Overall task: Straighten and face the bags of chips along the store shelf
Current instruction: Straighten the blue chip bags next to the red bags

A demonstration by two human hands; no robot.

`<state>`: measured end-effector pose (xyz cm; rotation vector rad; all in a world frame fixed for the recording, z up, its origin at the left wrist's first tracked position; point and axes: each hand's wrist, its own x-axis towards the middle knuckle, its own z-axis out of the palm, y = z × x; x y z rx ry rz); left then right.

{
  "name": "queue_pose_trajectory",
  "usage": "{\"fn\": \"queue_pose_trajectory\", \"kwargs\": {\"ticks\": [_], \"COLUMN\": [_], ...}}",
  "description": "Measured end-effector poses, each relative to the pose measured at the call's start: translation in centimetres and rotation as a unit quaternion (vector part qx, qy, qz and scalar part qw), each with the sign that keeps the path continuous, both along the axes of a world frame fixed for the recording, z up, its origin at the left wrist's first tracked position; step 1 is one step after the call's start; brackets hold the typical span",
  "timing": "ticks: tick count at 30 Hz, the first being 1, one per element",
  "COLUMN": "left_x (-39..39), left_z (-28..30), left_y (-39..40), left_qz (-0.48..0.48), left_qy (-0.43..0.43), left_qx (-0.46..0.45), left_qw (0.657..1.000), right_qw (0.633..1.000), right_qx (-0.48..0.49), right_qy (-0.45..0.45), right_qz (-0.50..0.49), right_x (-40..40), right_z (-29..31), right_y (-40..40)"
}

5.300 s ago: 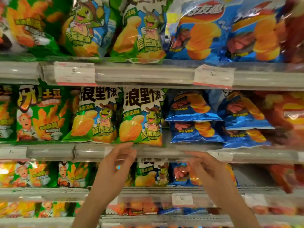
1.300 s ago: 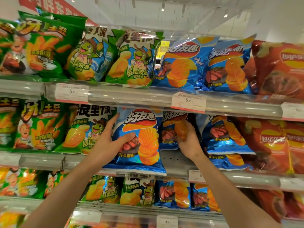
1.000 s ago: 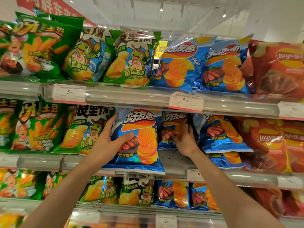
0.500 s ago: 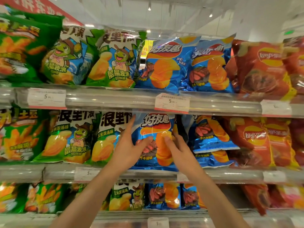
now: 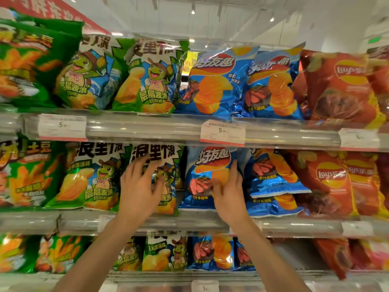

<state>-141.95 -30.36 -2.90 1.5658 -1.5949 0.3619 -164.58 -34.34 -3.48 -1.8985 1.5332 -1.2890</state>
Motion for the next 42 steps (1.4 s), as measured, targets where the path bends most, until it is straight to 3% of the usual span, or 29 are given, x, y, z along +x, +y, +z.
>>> {"fn": "queue_pose_trajectory", "kwargs": {"ticks": [3, 9, 14, 21, 24, 28, 31, 36, 42], "left_x": [0.8, 1.0, 0.8, 1.2, 0.3, -1.5, -3.5, -8.4, -16.0], "left_z": [-1.3, -2.2, -1.9, -0.9, -0.6, -0.9, -1.4, -1.4, -0.7], "left_y": [-0.2, -1.0, -1.1, 0.5, 2.0, 3.7, 4.3, 4.6, 3.1], "left_qz": [-0.001, -0.005, -0.016, -0.050, -0.084, -0.156, -0.191, -0.212, -0.225], "left_qy": [-0.033, -0.050, -0.033, 0.016, 0.076, 0.203, 0.250, 0.308, 0.344], "left_qx": [0.029, 0.031, 0.035, -0.009, -0.026, 0.032, 0.070, 0.110, 0.110], "left_qw": [0.999, 0.998, 0.999, 0.999, 0.993, 0.966, 0.947, 0.921, 0.905], "right_qw": [0.990, 0.977, 0.974, 0.995, 0.998, 0.997, 0.993, 0.987, 0.993], "right_qx": [-0.110, -0.077, -0.090, -0.037, -0.022, 0.023, 0.050, 0.048, 0.025], "right_qy": [0.085, 0.201, 0.209, 0.086, 0.037, -0.052, -0.101, -0.150, -0.111], "right_qz": [-0.023, -0.012, -0.002, 0.042, 0.037, 0.043, 0.037, 0.017, 0.028], "right_x": [0.7, 2.2, 1.4, 0.2, -0.7, -2.6, -5.0, -10.4, -18.5], "right_z": [-0.9, -1.7, -2.2, -1.0, -0.6, -1.3, -1.7, -0.8, 0.2], "right_y": [0.7, 0.4, -0.8, 1.0, 3.8, 6.7, 7.5, 7.7, 6.2]}}
